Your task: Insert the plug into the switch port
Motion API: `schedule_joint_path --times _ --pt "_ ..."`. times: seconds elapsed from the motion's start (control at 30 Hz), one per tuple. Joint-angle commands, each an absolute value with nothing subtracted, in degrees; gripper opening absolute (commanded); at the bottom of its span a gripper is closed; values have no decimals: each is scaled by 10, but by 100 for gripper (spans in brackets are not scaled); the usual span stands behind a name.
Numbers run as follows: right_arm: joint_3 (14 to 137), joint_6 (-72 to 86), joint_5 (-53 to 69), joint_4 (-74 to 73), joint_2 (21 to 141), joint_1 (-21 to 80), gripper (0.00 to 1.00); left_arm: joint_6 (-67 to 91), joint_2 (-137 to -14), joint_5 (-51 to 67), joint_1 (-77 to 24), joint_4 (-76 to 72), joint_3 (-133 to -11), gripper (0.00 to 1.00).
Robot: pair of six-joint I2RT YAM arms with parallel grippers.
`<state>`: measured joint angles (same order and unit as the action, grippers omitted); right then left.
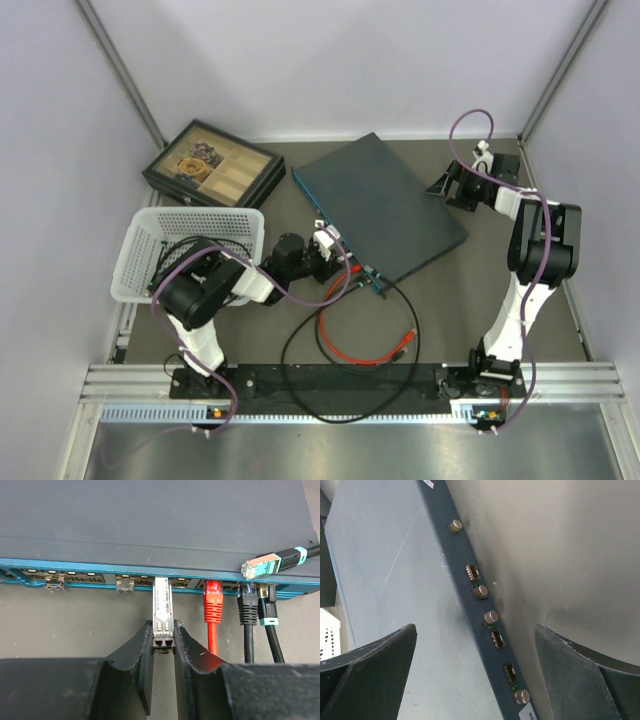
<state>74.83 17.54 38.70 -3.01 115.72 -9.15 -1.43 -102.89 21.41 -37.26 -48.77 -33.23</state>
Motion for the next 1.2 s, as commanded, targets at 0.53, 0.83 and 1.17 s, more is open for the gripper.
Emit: schedule_joint_path --times 0.53,0.83,1.17 --pt "777 163 408 -21 1167 -88 99 -32 -1056 236 -391 -564 -366 0" --pt "788 163 427 -33 1179 -87 99 -80 -1041 217 -400 -548 -370 0" --pt "788 163 430 -33 1179 -87 99 -98 -993 187 -422 -543 -367 0"
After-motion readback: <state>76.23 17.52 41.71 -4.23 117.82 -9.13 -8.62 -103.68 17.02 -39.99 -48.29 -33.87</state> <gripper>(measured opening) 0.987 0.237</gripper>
